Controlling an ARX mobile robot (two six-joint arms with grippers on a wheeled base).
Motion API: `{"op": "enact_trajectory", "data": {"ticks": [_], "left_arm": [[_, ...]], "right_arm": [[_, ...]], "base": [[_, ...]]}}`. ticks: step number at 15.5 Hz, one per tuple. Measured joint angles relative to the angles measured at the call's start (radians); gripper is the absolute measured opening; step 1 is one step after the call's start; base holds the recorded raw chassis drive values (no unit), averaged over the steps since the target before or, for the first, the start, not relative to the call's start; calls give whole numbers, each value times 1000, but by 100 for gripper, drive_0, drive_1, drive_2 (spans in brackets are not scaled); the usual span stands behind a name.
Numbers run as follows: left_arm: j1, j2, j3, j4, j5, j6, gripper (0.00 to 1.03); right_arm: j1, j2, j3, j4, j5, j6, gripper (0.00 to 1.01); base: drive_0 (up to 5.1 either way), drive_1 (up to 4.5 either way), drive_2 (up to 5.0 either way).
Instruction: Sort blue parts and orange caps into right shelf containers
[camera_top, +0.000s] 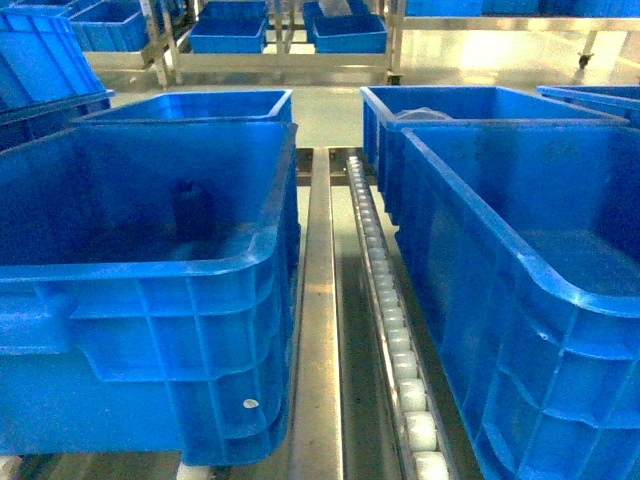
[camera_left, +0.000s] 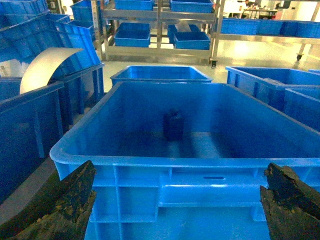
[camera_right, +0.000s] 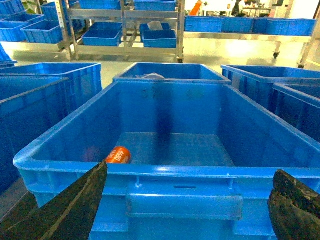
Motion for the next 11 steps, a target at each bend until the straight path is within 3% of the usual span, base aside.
{"op": "enact_trajectory", "data": {"ticks": [11], "left_arm": [[0,0,0,0,0,0,98]], "right_arm": [[0,0,0,0,0,0,98]], "base": [[0,0,0]]}}
